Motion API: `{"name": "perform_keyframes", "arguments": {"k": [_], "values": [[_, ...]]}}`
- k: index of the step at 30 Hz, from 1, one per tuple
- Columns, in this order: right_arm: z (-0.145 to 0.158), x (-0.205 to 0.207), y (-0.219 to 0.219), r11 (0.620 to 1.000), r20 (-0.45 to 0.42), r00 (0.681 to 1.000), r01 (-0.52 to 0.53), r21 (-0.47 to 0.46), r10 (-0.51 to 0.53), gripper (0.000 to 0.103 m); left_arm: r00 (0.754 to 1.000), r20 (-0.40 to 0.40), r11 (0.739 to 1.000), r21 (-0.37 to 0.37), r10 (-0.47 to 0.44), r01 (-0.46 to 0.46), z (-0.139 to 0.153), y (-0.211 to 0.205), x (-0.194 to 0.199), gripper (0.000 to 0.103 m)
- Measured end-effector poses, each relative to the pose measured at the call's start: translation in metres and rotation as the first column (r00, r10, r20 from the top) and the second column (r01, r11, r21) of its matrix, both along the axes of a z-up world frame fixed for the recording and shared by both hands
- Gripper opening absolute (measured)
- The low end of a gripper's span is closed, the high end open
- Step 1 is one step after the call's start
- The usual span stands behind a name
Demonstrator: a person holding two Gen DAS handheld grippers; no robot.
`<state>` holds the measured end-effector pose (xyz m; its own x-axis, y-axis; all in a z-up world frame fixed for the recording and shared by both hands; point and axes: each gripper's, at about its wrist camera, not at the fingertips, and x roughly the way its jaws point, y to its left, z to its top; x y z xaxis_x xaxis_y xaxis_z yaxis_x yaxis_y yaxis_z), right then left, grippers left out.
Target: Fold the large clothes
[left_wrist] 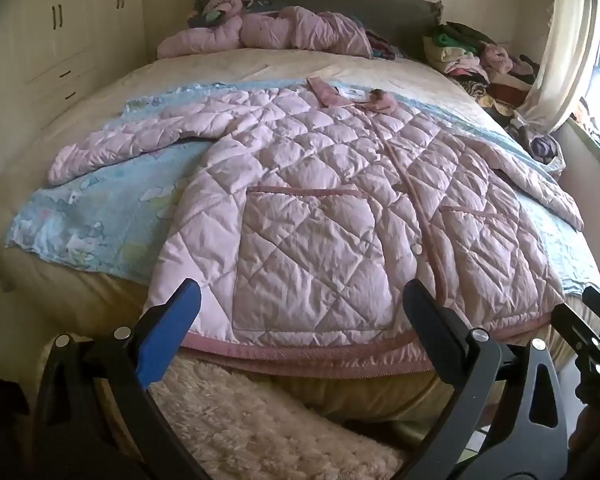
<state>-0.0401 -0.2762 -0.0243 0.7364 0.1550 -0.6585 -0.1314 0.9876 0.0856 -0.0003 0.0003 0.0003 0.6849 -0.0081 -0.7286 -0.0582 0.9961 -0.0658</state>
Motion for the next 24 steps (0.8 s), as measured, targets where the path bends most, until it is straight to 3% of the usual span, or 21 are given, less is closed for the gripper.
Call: {"name": "perform_keyframes", "arguments": {"k": [24], "values": [[0.0032, -0.0026, 0.0002, 1.0, -0.008, 1.0, 0.007, -0.007, -0.007, 0.099, 1.0, 0.0, 1.0, 0.008, -0.002, 0.002, 0.0001, 0.0, -0.0001, 0.095]]}}
